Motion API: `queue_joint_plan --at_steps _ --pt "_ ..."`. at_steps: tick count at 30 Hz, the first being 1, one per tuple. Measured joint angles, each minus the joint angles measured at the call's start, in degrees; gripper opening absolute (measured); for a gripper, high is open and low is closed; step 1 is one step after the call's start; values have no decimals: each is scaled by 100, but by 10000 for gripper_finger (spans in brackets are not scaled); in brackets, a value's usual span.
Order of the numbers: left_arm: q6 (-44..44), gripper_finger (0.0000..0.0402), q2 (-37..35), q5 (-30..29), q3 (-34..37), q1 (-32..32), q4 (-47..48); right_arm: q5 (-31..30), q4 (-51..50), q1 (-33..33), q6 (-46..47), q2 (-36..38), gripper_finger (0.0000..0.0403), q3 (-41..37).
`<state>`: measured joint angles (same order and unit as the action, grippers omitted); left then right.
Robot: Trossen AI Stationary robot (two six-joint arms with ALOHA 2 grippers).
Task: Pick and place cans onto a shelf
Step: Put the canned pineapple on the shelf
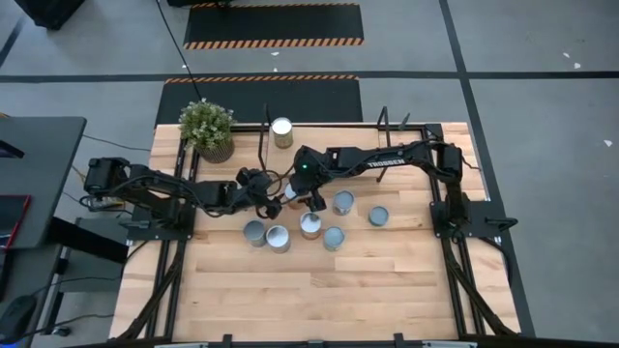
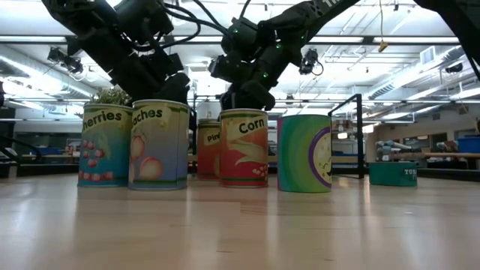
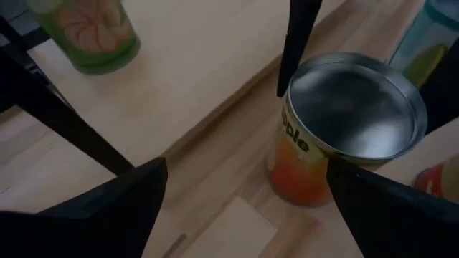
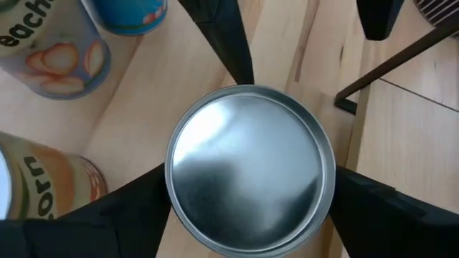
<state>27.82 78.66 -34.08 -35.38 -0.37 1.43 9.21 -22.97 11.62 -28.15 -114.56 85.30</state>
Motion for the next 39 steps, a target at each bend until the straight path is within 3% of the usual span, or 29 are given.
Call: queue_joint_plan --at_steps 8,13,16,21,30,32,36,39 --pt "-466 389 -876 -80 11 -379 128 -310 -189 21 137 99 327 105" --pt "-868 389 -1393 -656 27 -796 51 -402 -467 83 462 189 327 556" --pt "-1274 389 -1427 -960 24 -1051 -355 -402 -760 127 622 188 327 851" --pt "-2355 389 -1332 -649 26 -1382 -856 -519 -848 190 807 186 327 1130" --pt "-2828 389 -1395 -616 45 -1447 -1012 -698 -1009 327 866 186 327 1388" --pt "-3023 389 -1397 -281 185 -1388 -1365 -816 -1178 384 864 186 327 1485" --pt "-3437 389 -1395 963 586 -1169 -2355 -814 -1110 494 872 186 327 1532" --pt "-3496 389 -1439 1442 763 -998 -2683 -798 -992 557 935 133 327 1481"
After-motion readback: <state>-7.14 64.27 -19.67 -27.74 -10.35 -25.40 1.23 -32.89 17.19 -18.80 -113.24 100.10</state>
